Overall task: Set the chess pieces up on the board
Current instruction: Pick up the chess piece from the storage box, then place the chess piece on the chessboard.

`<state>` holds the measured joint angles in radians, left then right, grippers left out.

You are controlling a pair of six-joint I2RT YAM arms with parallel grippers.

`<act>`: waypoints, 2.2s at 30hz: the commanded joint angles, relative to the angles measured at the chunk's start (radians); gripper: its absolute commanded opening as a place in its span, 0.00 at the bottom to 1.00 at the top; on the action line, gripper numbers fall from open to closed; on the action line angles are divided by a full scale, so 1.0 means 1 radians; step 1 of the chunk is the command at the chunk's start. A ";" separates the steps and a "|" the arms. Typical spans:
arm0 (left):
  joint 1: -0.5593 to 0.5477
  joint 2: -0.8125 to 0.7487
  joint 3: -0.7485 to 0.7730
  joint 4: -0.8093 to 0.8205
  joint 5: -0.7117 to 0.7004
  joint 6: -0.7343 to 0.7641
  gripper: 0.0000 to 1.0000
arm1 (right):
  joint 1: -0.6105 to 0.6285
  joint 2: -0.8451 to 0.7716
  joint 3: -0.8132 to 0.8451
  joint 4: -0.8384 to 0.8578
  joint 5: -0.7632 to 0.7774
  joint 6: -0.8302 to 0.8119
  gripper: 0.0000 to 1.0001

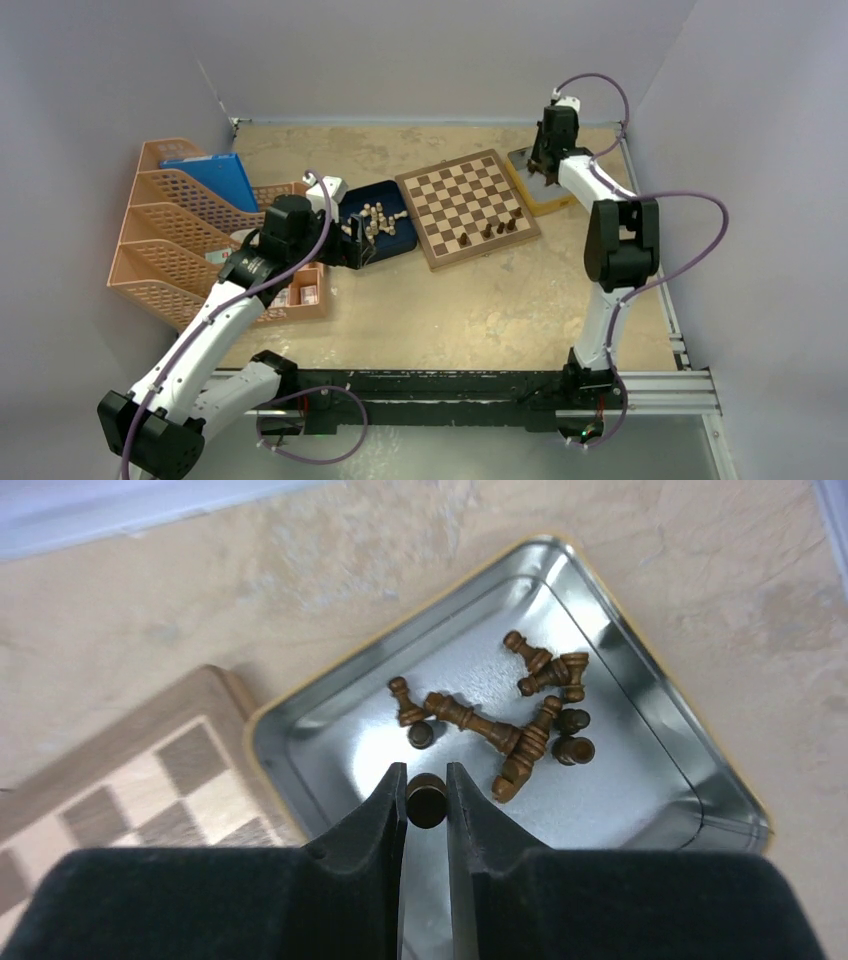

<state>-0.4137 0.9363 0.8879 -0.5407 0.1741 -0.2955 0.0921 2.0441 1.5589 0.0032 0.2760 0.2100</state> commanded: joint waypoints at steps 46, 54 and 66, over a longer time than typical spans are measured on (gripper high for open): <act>-0.011 -0.056 0.017 0.039 0.088 -0.001 0.85 | 0.187 -0.421 -0.584 0.030 0.198 0.372 0.16; -0.013 -0.054 0.017 0.038 0.087 -0.001 0.85 | 0.187 -0.410 -0.597 0.035 0.200 0.373 0.17; -0.013 -0.057 0.016 0.036 0.084 -0.001 0.85 | 0.187 -0.398 -0.599 0.042 0.209 0.373 0.23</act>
<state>-0.4213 0.8932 0.8879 -0.5400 0.2604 -0.2955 0.2794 1.6501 0.9600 0.0124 0.4538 0.5667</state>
